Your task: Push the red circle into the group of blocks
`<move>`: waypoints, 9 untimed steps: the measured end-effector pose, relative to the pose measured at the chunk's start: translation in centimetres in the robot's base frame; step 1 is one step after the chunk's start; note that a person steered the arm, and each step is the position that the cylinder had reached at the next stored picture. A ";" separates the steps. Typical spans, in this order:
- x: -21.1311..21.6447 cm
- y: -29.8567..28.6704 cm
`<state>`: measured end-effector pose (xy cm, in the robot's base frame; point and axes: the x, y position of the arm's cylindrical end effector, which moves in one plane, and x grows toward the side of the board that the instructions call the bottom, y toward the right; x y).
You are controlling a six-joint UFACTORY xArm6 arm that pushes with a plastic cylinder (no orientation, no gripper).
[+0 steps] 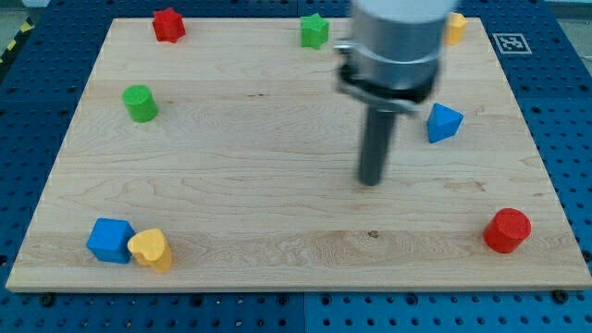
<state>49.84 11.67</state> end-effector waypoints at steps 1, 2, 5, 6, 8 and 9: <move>0.9 9.9; 4.9 18.2; 6.5 12.1; 6.5 8.5; 9.8 9.4; 9.3 8.7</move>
<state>59.11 20.32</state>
